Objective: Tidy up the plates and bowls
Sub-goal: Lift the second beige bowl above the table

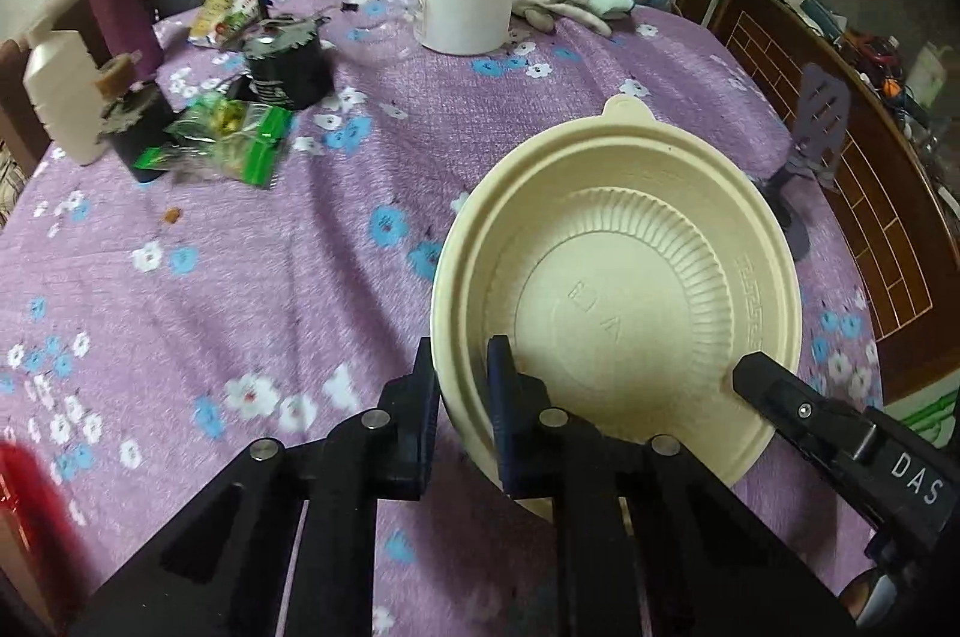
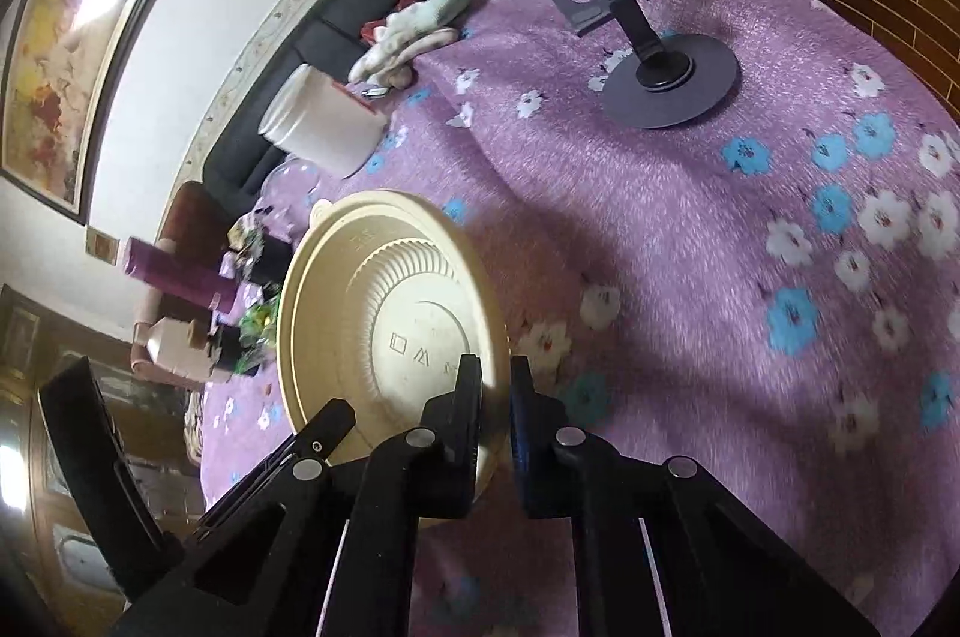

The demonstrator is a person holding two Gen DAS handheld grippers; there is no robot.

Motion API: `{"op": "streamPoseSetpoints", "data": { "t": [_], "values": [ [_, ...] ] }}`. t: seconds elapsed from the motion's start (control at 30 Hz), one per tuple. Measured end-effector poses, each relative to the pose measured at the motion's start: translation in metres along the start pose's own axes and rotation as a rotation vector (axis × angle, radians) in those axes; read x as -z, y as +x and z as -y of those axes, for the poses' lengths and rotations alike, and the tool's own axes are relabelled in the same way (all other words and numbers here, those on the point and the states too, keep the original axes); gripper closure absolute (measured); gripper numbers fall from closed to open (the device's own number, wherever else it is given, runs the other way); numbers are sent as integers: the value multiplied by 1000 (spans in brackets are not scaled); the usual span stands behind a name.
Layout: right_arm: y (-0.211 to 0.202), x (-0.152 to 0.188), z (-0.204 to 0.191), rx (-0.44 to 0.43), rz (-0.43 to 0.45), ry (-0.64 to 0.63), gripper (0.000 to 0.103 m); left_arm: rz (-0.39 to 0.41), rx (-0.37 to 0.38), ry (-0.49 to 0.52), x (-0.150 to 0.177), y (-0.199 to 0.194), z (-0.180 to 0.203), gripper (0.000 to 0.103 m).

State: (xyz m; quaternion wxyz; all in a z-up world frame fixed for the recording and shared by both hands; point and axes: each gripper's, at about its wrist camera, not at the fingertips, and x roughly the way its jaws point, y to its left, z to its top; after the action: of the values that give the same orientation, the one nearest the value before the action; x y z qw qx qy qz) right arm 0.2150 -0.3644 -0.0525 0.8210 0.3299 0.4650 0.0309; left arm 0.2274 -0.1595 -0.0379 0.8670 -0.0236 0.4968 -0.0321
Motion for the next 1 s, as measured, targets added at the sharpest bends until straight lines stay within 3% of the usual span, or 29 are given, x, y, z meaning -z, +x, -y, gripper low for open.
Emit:
{"op": "streamPoseSetpoints", "data": {
  "t": [0.63, 1.0],
  "values": [
    [-62, 110, -16, -7, 14, -59, 94, 32, 6, 4, 82, -62, -44, 89],
    [-79, 145, -30, -2, 22, -92, 94, 44, 24, -4, 105, -82, -61, 89]
  ]
}}
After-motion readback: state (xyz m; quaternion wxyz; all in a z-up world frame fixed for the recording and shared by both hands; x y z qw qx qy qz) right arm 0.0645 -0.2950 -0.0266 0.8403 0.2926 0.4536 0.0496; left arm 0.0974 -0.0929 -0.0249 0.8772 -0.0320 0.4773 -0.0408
